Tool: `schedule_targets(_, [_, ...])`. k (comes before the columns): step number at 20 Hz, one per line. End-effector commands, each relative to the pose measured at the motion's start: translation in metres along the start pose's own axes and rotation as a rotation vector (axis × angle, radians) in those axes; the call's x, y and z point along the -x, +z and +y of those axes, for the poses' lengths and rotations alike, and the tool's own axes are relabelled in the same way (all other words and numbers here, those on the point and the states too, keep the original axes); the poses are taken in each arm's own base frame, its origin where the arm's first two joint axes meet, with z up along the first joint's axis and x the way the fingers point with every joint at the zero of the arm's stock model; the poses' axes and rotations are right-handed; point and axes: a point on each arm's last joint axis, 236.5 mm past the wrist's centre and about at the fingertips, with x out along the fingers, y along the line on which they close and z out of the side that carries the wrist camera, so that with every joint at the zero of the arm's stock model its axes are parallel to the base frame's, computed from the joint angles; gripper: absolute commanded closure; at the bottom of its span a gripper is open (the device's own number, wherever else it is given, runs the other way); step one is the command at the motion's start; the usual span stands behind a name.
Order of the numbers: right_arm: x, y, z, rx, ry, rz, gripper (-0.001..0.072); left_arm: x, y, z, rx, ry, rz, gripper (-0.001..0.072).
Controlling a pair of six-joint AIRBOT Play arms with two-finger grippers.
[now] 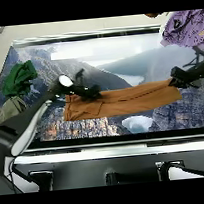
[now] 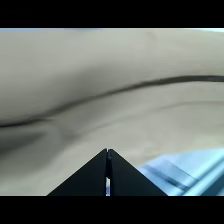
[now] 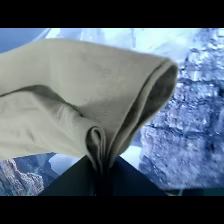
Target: Fold the clothes and pants, and hang the long-sleeved shirts on hangers.
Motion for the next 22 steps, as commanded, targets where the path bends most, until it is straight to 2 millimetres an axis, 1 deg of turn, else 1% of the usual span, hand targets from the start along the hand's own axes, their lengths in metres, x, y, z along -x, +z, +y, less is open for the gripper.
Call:
schedule_targets(1, [0.034, -0.016, -0.01, -0.02, -0.078, -0.029, 0.0686, -0.055, -0.024, -0.056, 0.077, -0.14, -0.026, 0.0689])
schedule_targets(3, [0.048, -0.02, -0.015, -0.02, -0.115, -0.033, 0.0686, -0.075, -0.036, -0.073, 0.094, -0.179, -0.008, 0.0689])
schedule_targets(4, [0.054, -0.019, -0.014, -0.02, -0.122, -0.043, 0.0686, -0.084, -0.041, -0.081, 0.088, -0.19, 0.005, 0.0689])
schedule_targets(7, [0.075, -0.008, -0.005, -0.028, -0.108, -0.106, 0.0686, -0.109, -0.051, -0.107, 0.097, -0.241, 0.039, 0.069])
schedule_targets(9, [0.084, -0.004, -0.002, -0.023, -0.105, -0.129, 0.0686, -0.128, -0.06, -0.118, 0.113, -0.254, 0.064, 0.069])
schedule_targets(12, [0.09, -0.005, 0.001, -0.018, -0.103, -0.133, 0.0686, -0.155, -0.077, -0.132, 0.144, -0.266, 0.102, 0.069])
schedule_targets(14, [0.091, -0.007, 0.001, -0.024, -0.1, -0.127, 0.0686, -0.169, -0.088, -0.141, 0.168, -0.277, 0.126, 0.069])
schedule_targets(15, [0.091, -0.007, 0.001, -0.025, -0.1, -0.126, 0.0686, -0.173, -0.091, -0.145, 0.173, -0.282, 0.127, 0.069])
schedule_targets(17, [0.091, -0.006, 0.0, -0.025, -0.104, -0.13, 0.0686, -0.173, -0.092, -0.146, 0.172, -0.284, 0.13, 0.0691])
schedule_targets(19, [0.092, 0.0, 0.0, -0.006, -0.105, -0.154, 0.0685, -0.165, -0.09, -0.14, 0.171, -0.273, 0.162, 0.0691])
schedule_targets(21, [0.091, 0.009, 0.001, 0.008, -0.101, -0.186, 0.0685, -0.147, -0.079, -0.134, 0.157, -0.258, 0.184, 0.0692])
schedule_targets(22, [0.089, 0.01, 0.001, 0.006, -0.099, -0.181, 0.0685, -0.133, -0.07, -0.129, 0.124, -0.237, 0.178, 0.0692])
